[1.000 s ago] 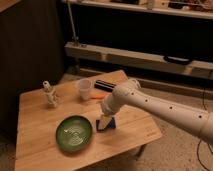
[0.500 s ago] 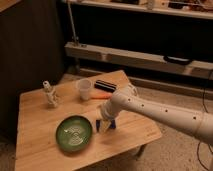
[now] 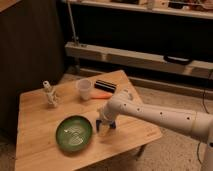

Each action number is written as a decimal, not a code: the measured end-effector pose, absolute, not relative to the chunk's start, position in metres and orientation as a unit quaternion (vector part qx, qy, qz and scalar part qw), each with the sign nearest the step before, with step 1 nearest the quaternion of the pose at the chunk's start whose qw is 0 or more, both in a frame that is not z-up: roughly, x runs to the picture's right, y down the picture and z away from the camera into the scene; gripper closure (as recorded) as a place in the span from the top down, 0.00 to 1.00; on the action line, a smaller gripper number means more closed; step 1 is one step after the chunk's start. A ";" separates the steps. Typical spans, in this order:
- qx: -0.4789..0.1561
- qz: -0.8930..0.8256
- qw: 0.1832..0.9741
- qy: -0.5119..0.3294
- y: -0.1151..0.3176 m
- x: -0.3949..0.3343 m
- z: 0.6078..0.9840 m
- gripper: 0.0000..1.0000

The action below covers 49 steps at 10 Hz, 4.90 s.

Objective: Place the white sponge in the ceramic cup

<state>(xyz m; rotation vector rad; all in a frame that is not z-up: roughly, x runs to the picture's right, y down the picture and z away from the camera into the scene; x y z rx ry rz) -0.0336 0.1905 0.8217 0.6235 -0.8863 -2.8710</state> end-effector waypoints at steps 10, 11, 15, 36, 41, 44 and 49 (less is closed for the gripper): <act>0.196 -0.929 0.054 -0.309 0.204 -0.031 0.835 0.37; 0.195 -0.929 0.055 -0.309 0.204 -0.031 0.835 0.26; 0.219 -0.930 0.099 -0.280 0.179 -0.015 0.817 0.00; 0.592 -0.764 0.247 -0.076 -0.134 -0.095 0.713 0.00; 0.570 -0.777 0.237 -0.126 -0.103 -0.121 0.746 0.00; 0.562 -0.779 0.231 -0.154 -0.084 -0.138 0.766 0.00; 0.548 -0.780 0.238 -0.185 -0.054 -0.148 0.806 0.00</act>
